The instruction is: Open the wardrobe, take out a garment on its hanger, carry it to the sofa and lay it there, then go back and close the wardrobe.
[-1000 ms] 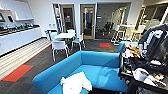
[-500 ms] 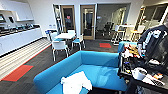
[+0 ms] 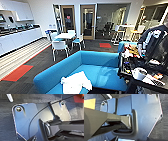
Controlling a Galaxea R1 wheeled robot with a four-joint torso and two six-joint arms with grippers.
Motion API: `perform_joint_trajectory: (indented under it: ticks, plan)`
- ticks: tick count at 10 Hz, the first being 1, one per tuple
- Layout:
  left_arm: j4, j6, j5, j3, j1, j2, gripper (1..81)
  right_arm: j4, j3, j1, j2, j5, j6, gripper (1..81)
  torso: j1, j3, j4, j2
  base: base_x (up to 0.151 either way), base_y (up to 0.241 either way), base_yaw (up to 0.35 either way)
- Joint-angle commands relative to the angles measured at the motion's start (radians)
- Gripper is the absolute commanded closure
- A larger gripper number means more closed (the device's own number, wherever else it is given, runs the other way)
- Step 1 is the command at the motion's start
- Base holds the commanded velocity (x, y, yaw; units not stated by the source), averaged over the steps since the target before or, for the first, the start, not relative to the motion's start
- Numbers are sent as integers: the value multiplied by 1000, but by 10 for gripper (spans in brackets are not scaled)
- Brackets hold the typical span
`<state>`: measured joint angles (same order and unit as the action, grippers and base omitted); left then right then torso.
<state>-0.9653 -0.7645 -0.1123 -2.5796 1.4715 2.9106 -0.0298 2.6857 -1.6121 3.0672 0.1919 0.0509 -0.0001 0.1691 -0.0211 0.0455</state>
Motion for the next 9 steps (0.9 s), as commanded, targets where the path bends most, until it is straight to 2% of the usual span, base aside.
perform_joint_trajectory:
  ticks: [1, 4, 9]
  plan:
    - [-10, -1, 33, 4, -38, -11, 10, -1, -3, 20, 12, -54, 1, 10, 0, 0, 0, 0, 0, 0, 0]
    - [-7, -1, 37, 4, -44, -11, 10, -1, -3, 20, 14, -54, 1, 10, 0, 0, 0, 0, 0, 0, 34]
    - [-7, -3, 42, 2, -44, -13, 10, -1, -1, 20, 14, -54, 1, 10, 0, 0, 0, 0, 0, 0, 228]
